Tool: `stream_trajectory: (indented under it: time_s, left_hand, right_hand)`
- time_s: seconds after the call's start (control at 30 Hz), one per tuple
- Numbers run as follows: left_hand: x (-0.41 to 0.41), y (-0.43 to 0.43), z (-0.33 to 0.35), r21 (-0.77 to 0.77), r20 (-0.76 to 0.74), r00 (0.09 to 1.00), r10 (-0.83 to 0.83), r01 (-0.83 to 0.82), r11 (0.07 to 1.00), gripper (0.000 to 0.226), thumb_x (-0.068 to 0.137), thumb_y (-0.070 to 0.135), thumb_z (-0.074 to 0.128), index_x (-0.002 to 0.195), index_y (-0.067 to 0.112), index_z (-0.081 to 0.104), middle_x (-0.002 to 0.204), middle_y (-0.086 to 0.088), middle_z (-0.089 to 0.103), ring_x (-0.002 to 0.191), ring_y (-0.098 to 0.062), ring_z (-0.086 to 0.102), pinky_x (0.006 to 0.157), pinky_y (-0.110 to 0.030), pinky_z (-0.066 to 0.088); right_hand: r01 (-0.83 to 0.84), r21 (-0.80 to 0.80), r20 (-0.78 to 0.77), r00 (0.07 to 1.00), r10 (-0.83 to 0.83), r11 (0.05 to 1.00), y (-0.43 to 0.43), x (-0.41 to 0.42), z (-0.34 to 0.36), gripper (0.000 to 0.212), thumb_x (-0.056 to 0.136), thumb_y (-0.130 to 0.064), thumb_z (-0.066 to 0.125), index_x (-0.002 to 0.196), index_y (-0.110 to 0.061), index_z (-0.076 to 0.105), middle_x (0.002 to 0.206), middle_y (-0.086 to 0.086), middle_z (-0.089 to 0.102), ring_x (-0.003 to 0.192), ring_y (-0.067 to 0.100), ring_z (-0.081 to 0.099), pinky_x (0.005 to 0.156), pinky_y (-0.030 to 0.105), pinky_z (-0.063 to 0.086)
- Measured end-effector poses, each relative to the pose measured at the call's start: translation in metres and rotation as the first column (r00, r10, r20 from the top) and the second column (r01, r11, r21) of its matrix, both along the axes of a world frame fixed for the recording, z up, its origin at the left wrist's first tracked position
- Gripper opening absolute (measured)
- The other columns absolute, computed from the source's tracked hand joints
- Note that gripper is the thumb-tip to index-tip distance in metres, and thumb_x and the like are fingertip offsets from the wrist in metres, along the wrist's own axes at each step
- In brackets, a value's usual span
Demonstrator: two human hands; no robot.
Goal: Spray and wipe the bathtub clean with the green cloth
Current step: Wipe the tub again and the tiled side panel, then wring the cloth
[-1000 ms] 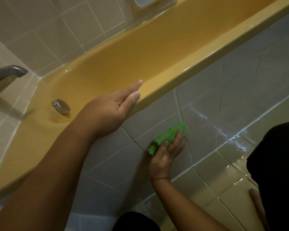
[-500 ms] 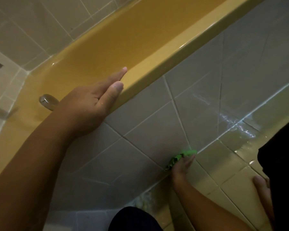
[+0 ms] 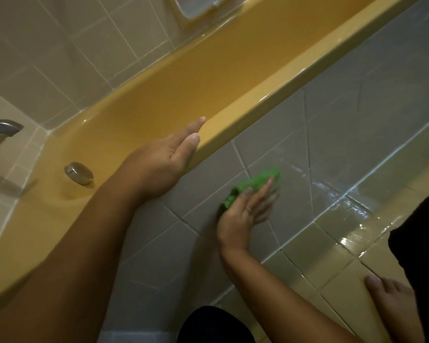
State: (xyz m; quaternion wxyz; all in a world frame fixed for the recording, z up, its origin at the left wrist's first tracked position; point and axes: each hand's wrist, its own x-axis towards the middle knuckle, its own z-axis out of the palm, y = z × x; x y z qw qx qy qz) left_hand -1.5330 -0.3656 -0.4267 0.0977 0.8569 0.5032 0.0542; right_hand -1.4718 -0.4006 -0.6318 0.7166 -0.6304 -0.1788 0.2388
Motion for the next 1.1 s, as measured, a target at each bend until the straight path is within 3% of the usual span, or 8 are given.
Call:
stream_trajectory:
  time_s: [0.1, 0.2, 0.33, 0.5, 0.67, 0.8, 0.9, 1.1]
  left_hand:
    - [0.005, 0.012, -0.002, -0.093, 0.136, 0.99, -0.023, 0.036, 0.995, 0.048, 0.101, 0.062, 0.028, 0.149, 0.066, 0.033, 0.16, 0.029, 0.038, 0.148, 0.003, 0.033, 0.126, -0.035, 0.025]
    - [0.015, 0.024, 0.001, -0.197, 0.197, 0.979, -0.051, 0.09, 0.976, 0.045, 0.111, 0.043, 0.032, 0.154, 0.046, 0.043, 0.16, 0.028, 0.038, 0.146, 0.01, 0.031, 0.128, -0.028, 0.018]
    - [0.026, 0.033, 0.001, -0.219, 0.174, 0.983, -0.053, 0.091, 0.972, 0.051, 0.103, 0.057, 0.032, 0.153, 0.052, 0.041, 0.159, 0.029, 0.037, 0.147, 0.009, 0.03, 0.129, -0.033, 0.018]
    - [0.032, 0.028, -0.001, -0.168, 0.114, 0.993, -0.029, 0.048, 0.985, 0.05, 0.091, 0.079, 0.023, 0.141, 0.079, 0.025, 0.163, 0.025, 0.035, 0.151, -0.006, 0.033, 0.126, -0.041, 0.024]
    - [0.038, 0.018, 0.0, -0.059, 0.067, 0.997, -0.028, 0.032, 0.998, 0.04, 0.106, 0.066, 0.024, 0.145, 0.075, 0.025, 0.161, 0.027, 0.037, 0.148, -0.007, 0.037, 0.117, -0.034, 0.032]
    - [0.041, 0.013, 0.001, -0.029, 0.075, 0.997, -0.013, 0.015, 0.999, 0.042, 0.109, 0.059, 0.027, 0.15, 0.067, 0.031, 0.161, 0.026, 0.038, 0.147, -0.005, 0.037, 0.112, -0.03, 0.032]
    - [0.042, 0.012, 0.001, -0.023, 0.076, 0.997, -0.022, 0.023, 0.999, 0.043, 0.11, 0.055, 0.028, 0.152, 0.062, 0.033, 0.161, 0.026, 0.038, 0.147, -0.004, 0.036, 0.113, -0.027, 0.031]
    - [0.042, 0.013, 0.0, 0.011, 0.069, 0.998, -0.013, 0.012, 1.0, 0.043, 0.11, 0.057, 0.028, 0.152, 0.062, 0.033, 0.16, 0.024, 0.041, 0.146, -0.006, 0.038, 0.118, -0.033, 0.033]
  right_hand:
    - [-0.07, 0.15, 0.264, 0.964, 0.028, 0.986, 0.0, 0.006, 0.054, 0.058, 0.107, -0.047, 0.02, 0.161, -0.044, -0.001, 0.172, 0.008, -0.012, 0.159, 0.027, -0.013, 0.127, 0.057, 0.0]
    - [-0.148, 0.25, 0.562, 0.827, -0.019, 0.957, -0.002, 0.022, 0.067, 0.058, 0.108, -0.04, 0.029, 0.163, -0.029, 0.013, 0.172, 0.019, -0.003, 0.158, 0.04, -0.011, 0.126, 0.061, 0.002]
    - [-0.176, 0.308, 0.743, 0.659, -0.121, 0.935, 0.01, 0.052, 0.041, 0.058, 0.108, -0.041, 0.034, 0.162, -0.042, 0.013, 0.17, 0.02, 0.008, 0.157, 0.049, -0.003, 0.125, 0.065, 0.008]
    - [-0.007, 0.241, 0.483, 0.868, -0.114, 0.97, 0.015, 0.048, -0.013, 0.06, 0.108, -0.035, 0.034, 0.163, -0.04, 0.011, 0.172, 0.016, 0.004, 0.159, 0.039, -0.001, 0.126, 0.063, 0.006]
    - [0.003, 0.058, 0.198, 0.98, -0.014, 0.998, 0.013, 0.047, -0.109, 0.056, 0.108, -0.06, 0.014, 0.16, -0.052, -0.001, 0.171, 0.002, -0.002, 0.16, 0.02, -0.006, 0.129, 0.053, 0.004]
    - [-0.134, -0.136, 0.088, 0.985, 0.146, 0.982, 0.004, 0.051, -0.182, 0.069, 0.101, -0.069, 0.004, 0.157, -0.031, -0.009, 0.167, -0.002, -0.013, 0.155, 0.008, -0.017, 0.129, 0.049, 0.0]
    - [-0.302, -0.266, -0.238, 0.941, 0.241, 0.915, -0.004, 0.061, -0.22, 0.06, 0.111, -0.048, 0.015, 0.159, -0.027, -0.014, 0.172, 0.001, -0.016, 0.159, 0.02, -0.013, 0.129, 0.041, -0.005]
    - [-0.227, -0.311, -0.506, 0.861, 0.041, 0.923, 0.009, 0.055, -0.218, 0.057, 0.114, -0.024, 0.024, 0.166, -0.022, 0.001, 0.173, 0.011, 0.002, 0.159, 0.03, 0.008, 0.128, 0.047, 0.01]
